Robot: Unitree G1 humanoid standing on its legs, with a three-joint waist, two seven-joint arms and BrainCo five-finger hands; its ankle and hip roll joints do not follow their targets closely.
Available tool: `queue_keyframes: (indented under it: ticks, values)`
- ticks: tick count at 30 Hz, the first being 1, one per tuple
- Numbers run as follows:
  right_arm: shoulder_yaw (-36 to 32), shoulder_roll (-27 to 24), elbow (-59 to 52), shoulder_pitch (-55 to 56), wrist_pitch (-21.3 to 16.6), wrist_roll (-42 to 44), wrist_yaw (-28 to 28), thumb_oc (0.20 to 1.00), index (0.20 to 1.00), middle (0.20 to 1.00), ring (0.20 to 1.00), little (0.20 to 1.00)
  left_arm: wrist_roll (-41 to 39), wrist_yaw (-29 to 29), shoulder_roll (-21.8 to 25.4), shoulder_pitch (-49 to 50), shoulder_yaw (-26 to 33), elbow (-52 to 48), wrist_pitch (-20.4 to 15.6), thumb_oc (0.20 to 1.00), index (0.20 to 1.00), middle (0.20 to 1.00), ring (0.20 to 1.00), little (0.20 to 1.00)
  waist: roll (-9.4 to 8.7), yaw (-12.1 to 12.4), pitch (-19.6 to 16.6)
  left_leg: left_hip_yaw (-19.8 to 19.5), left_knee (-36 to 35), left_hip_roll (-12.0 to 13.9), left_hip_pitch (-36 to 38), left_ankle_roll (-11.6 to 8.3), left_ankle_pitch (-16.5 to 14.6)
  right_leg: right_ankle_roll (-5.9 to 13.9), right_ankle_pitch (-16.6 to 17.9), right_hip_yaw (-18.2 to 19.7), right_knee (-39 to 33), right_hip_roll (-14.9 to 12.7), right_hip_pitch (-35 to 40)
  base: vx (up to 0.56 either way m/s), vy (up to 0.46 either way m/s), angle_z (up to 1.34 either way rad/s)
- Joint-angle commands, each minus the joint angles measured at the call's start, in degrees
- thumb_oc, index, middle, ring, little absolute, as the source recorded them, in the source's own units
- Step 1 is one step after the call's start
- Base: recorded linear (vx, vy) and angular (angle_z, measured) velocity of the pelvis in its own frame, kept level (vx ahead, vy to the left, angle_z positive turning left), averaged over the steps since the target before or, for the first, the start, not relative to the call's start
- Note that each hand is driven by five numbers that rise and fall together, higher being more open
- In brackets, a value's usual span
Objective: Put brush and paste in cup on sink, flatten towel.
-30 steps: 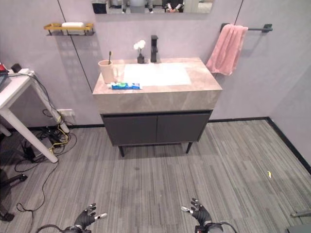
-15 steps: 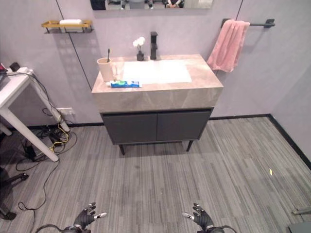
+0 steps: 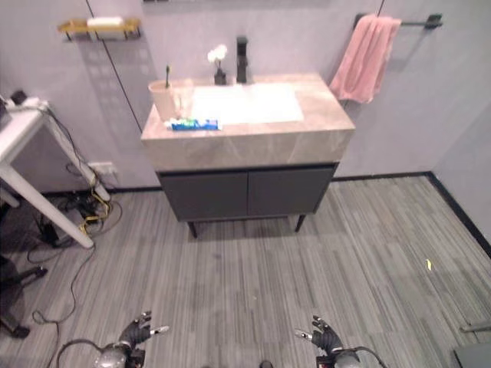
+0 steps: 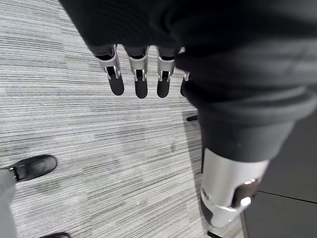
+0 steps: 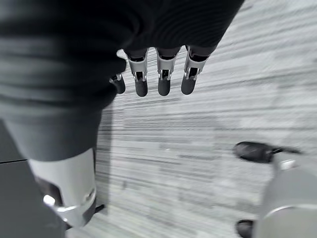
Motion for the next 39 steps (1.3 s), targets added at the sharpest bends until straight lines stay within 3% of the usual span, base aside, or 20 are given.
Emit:
queue_keyframes:
  ticks: [1,2,5,6,7,10,13,14,16,19,21,23,24,27,28,29,32,35,38,39]
  values:
    - [0.6,-3.2,-3.1,0.5,-2.1,-1.8,-1.3,1.000,1.000,1.000,1.000,1.000,0.5,0.4,-0.4,-1.4,-0.8,-1.2,-1.7,1.000,1.000,1.000,1.000,1.000,-2.05,-0.8,1.2,1.0,16.8,-0.9,-4.9,-0.95,3.8,1.38,3.6,-1.4,-3.9,1.9,6.1,0.03,-0.151,0.48]
    - [0.5,-3.5,-3.5,0.8,-2.1,-2.0,-1.3,1.000,1.000,1.000,1.000,1.000,0.0,0.4,-0.4,-1.5,-0.7,-1.5,-1.7,1.000,1.000,1.000,1.000,1.000,-2.03,-0.9,1.7,1.1,19.6,-0.5,-6.5,-1.46,4.4,1.14,3.1,-2.0,-3.5,2.0,6.1,0.10,-0.151,0.42]
    - [0.2,-3.9,-2.5,1.0,-1.7,-2.4,-1.6,1.000,1.000,1.000,1.000,1.000,-1.1,0.3,0.1,-1.8,-0.3,-1.1,-1.9,1.000,1.000,1.000,1.000,1.000,-2.22,-1.9,1.6,3.6,14.8,0.0,-9.4,-1.00,5.6,0.92,2.1,-3.7,-3.2,1.4,6.0,0.12,-0.059,0.25]
    - [0.2,-4.0,-2.5,0.8,-1.7,-2.3,-1.6,1.000,1.000,1.000,1.000,1.000,-0.8,0.4,0.5,-1.7,0.1,-1.0,-1.9,1.000,1.000,1.000,1.000,1.000,-2.26,-2.2,1.3,4.2,9.5,-0.7,-9.9,-0.23,5.3,1.10,2.2,-3.9,-3.5,1.2,5.9,0.20,0.036,0.44]
    - [0.3,-4.0,-2.3,0.4,-2.0,-2.1,-2.1,1.000,1.000,1.000,1.000,1.000,-0.9,0.9,0.6,-1.4,0.4,-1.1,-2.2,1.000,1.000,1.000,1.000,1.000,-1.60,-2.1,1.1,4.0,-3.7,-1.6,-9.3,0.24,8.7,1.51,1.5,-3.8,-3.3,1.7,5.7,0.28,0.050,0.51]
    - [1.3,-4.3,-1.7,-0.8,-2.2,-2.9,-2.9,1.000,1.000,1.000,1.000,1.000,-1.3,1.6,0.7,-1.7,1.1,-0.9,-2.3,1.000,1.000,1.000,1.000,1.000,-0.21,-3.0,1.0,5.2,-14.3,1.0,-10.9,-0.21,11.2,1.39,-0.5,-4.3,-1.6,2.7,6.0,0.27,0.053,0.22]
    - [1.6,-4.0,-0.8,-1.6,-2.0,-3.5,-3.2,1.000,1.000,1.000,1.000,1.000,-1.3,1.9,0.8,-0.9,2.2,-0.2,-2.2,1.000,1.000,1.000,1.000,1.000,-0.12,-2.8,0.3,7.4,-14.3,2.1,-10.5,-1.07,10.5,1.85,-1.5,-3.5,-1.6,2.9,8.6,0.42,0.093,-0.22]
    - [2.0,-3.6,-1.4,-1.9,-1.6,-4.3,-3.1,1.000,1.000,1.000,1.000,1.000,-1.5,1.6,1.0,1.4,3.3,-0.8,-2.1,1.000,1.000,1.000,1.000,1.000,0.39,-1.8,-1.5,8.2,-14.3,2.3,-9.1,-0.81,12.6,1.95,-2.6,-1.4,-1.1,3.2,10.9,0.85,0.249,-0.41]
    - [2.9,-3.0,-1.5,-2.4,-1.4,-5.1,-2.7,1.000,1.000,1.000,1.000,1.000,-1.6,1.8,1.1,2.9,4.4,-1.0,-2.2,1.000,1.000,1.000,1.000,1.000,-0.01,-0.3,-3.0,6.0,-14.3,1.0,-8.3,0.32,13.3,2.46,-3.0,0.7,0.6,1.9,12.6,0.78,0.292,-0.92]
    - [3.2,-2.2,-1.2,-2.5,-1.4,-5.8,-2.4,1.000,1.000,1.000,1.000,1.000,-1.5,1.7,1.3,3.4,4.5,-0.2,-2.2,1.000,1.000,1.000,1.000,1.000,-1.58,1.1,-4.2,6.2,-13.5,-2.7,-6.5,2.04,12.2,5.60,3.6,1.4,4.2,-2.2,13.8,0.62,0.300,-0.95]
    - [2.7,-1.9,-2.7,-1.8,-1.3,-5.5,-1.9,1.000,1.000,1.000,1.000,1.000,-1.3,1.2,1.7,4.4,4.6,-0.6,-2.1,1.000,1.000,1.000,1.000,1.000,-2.21,1.4,-4.5,7.5,-10.3,-5.1,-5.9,4.10,8.4,7.92,12.4,2.3,9.5,-4.8,12.4,0.53,0.341,-0.14]
    - [3.0,-2.4,-5.1,-1.5,-1.3,-6.2,-1.5,1.000,1.000,1.000,1.000,1.000,-0.9,1.0,2.1,4.8,4.3,-1.8,-2.2,1.000,1.000,1.000,1.000,1.000,-1.89,1.6,-4.0,7.6,-9.1,-6.6,-5.0,5.84,5.8,8.84,19.7,2.6,16.7,-6.5,9.5,0.50,0.433,-0.14]
    - [3.5,-3.3,-7.9,-2.1,-1.2,-7.1,-1.1,1.000,1.000,1.000,1.000,1.000,-0.7,0.6,2.9,4.9,3.7,-3.7,-2.2,1.000,1.000,1.000,1.000,1.000,-0.77,1.6,-2.2,7.5,-9.2,-7.8,-2.8,7.77,4.1,8.16,24.3,1.0,25.3,-8.8,5.0,0.37,0.395,-0.19]
    - [3.8,-3.6,-9.9,-2.3,-1.3,-7.5,-1.1,1.000,1.000,1.000,1.000,1.000,0.2,0.4,3.8,5.1,3.2,-4.9,-2.3,1.000,1.000,1.000,1.000,1.000,0.11,1.3,-0.8,8.1,-11.0,-8.3,0.6,8.95,3.2,8.10,23.6,-2.5,30.9,-10.5,2.1,0.26,0.300,0.17]
    - [3.7,-3.6,-11.7,-2.4,-1.4,-7.7,-1.1,1.000,1.000,1.000,1.000,1.000,0.1,0.1,4.0,5.0,3.4,-4.7,-2.1,1.000,1.000,1.000,1.000,1.000,0.72,0.8,-0.5,8.0,-13.3,-8.1,3.0,8.95,3.6,7.97,20.1,-3.4,33.1,-9.8,-0.9,0.28,0.261,0.26]
    - [3.5,-3.6,-12.5,-2.2,-1.6,-7.3,-0.9,1.000,1.000,1.000,1.000,1.000,-0.1,0.1,4.5,4.9,3.9,-5.1,-2.2,1.000,1.000,1.000,1.000,1.000,1.14,0.3,-0.3,8.5,-14.3,-7.7,4.5,8.41,3.4,7.95,15.9,-4.6,31.7,-7.8,-3.0,0.24,0.184,-0.02]
    - [2.8,-3.3,-14.4,-1.7,-2.1,-6.5,-0.6,1.000,1.000,1.000,1.000,1.000,-0.1,-0.3,5.2,5.1,5.0,-4.7,-2.4,1.000,1.000,1.000,1.000,1.000,2.62,0.5,-0.2,9.9,-14.3,-6.1,7.3,7.23,1.9,7.91,8.1,-13.4,20.4,-8.4,-5.2,0.23,0.126,-0.04]
    - [2.4,-3.5,-16.4,-0.5,-2.0,-6.7,-0.4,1.000,1.000,1.000,1.000,1.000,1.2,-0.3,5.2,3.5,5.2,-3.4,-2.4,1.000,1.000,1.000,1.000,1.000,2.64,-0.2,-0.1,10.2,-14.3,-5.5,9.9,6.10,0.5,9.65,11.6,-11.6,1.9,-6.0,-4.6,0.24,-0.001,-0.14]
    - [2.2,-3.7,-17.0,0.1,-1.9,-6.9,-0.3,1.000,1.000,1.000,1.000,1.000,1.6,-0.2,5.1,3.1,5.2,-3.1,-2.4,1.000,1.000,1.000,1.000,1.000,2.56,-0.3,-0.1,10.0,-14.3,-5.5,10.6,5.95,0.1,10.06,12.8,-11.0,-0.4,-6.0,-4.3,0.18,-0.028,0.17]
    - [1.6,-4.2,-17.2,1.0,-1.7,-7.6,0.0,1.000,1.000,1.000,1.000,1.000,2.4,-0.4,4.8,2.3,4.9,-2.8,-2.4,1.000,1.000,1.000,1.000,1.000,2.23,-1.0,-0.2,9.5,-13.8,-5.9,11.2,6.22,0.1,10.20,16.2,-6.0,-2.8,-6.3,-6.0,0.23,-0.073,0.02]
